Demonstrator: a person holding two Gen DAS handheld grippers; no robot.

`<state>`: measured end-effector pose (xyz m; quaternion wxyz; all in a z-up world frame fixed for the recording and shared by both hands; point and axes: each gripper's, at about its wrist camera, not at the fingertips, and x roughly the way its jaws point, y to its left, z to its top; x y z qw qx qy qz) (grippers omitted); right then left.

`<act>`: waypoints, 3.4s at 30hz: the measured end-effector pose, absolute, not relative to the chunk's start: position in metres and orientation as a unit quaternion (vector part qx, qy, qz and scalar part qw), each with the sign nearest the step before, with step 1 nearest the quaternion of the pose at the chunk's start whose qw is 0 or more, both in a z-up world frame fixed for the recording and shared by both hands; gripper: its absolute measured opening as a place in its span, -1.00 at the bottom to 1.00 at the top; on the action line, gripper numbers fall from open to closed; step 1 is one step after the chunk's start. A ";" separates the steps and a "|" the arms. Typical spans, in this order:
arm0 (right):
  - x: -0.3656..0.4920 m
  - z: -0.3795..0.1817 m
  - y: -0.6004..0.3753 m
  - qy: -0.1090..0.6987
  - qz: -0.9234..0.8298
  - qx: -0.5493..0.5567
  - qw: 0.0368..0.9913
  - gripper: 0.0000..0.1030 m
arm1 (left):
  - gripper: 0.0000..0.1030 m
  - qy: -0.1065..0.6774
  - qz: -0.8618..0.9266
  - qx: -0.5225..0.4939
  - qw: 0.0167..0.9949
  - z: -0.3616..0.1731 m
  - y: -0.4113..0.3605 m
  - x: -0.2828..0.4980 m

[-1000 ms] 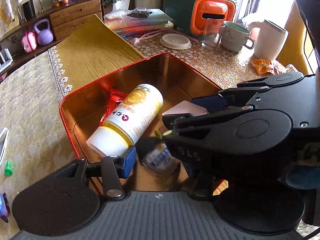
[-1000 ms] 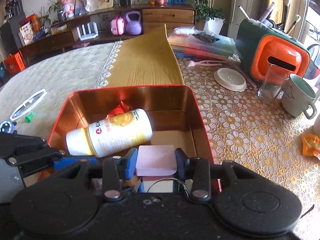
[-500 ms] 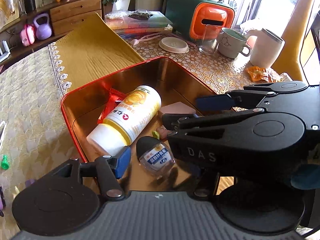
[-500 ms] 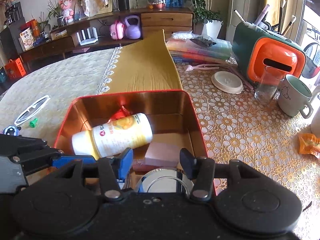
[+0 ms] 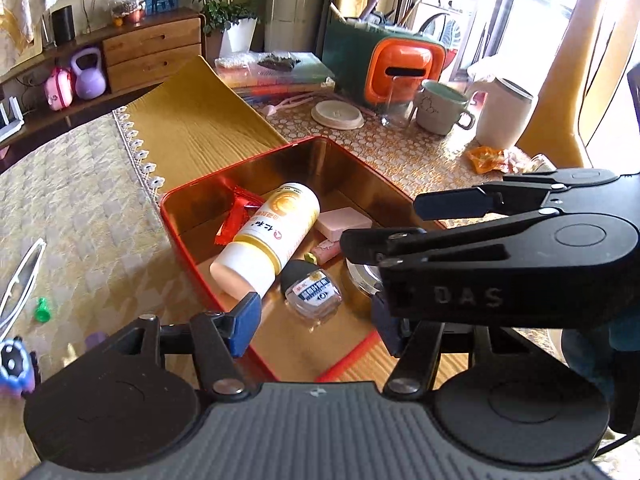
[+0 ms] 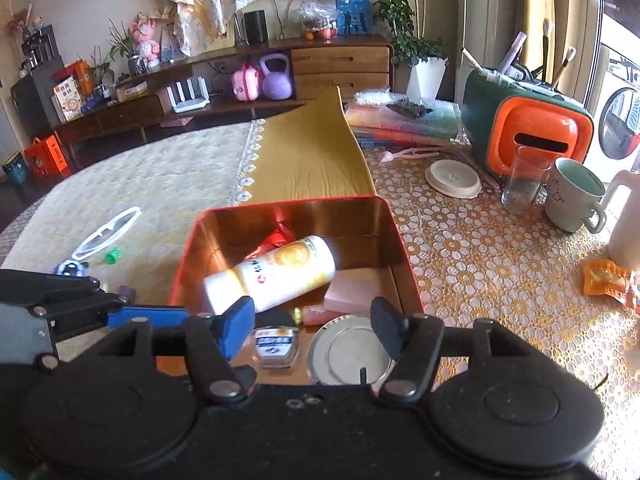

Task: Organize rigid objects
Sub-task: 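Withdraw both tools from the box back over the table, then grasp the purple grape toy with the left tool while the right tool grasps the cream figurine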

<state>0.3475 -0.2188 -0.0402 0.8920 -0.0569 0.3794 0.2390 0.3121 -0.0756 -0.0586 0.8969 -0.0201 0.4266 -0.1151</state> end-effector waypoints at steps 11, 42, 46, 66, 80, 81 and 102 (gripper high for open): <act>0.299 -0.017 -0.218 0.355 0.263 -0.037 0.896 0.42 | 0.19 0.404 -0.123 -0.028 0.906 -0.030 -0.056 0.263; 0.216 -0.018 -0.155 0.329 0.334 -0.051 0.882 0.97 | 0.63 0.365 -0.001 -0.055 0.929 -0.027 0.086 0.165; 0.215 -0.024 -0.141 0.331 0.339 -0.052 0.879 0.97 | 0.63 0.359 0.027 -0.055 0.931 -0.031 0.103 0.168; 0.230 -0.061 -0.077 0.328 0.381 -0.120 0.856 0.86 | 0.63 0.368 0.065 -0.059 0.926 -0.077 0.140 0.219; 0.269 -0.084 -0.041 0.335 0.398 -0.147 0.841 0.42 | 0.63 0.384 0.063 -0.089 0.917 -0.106 0.151 0.258; 0.271 -0.085 -0.039 0.337 0.399 -0.147 0.840 0.37 | 0.63 0.384 0.062 -0.089 0.917 -0.107 0.151 0.259; 0.289 -0.111 -0.006 0.343 0.397 -0.169 0.834 -0.30 | 0.40 0.387 0.053 -0.113 0.913 -0.126 0.159 0.273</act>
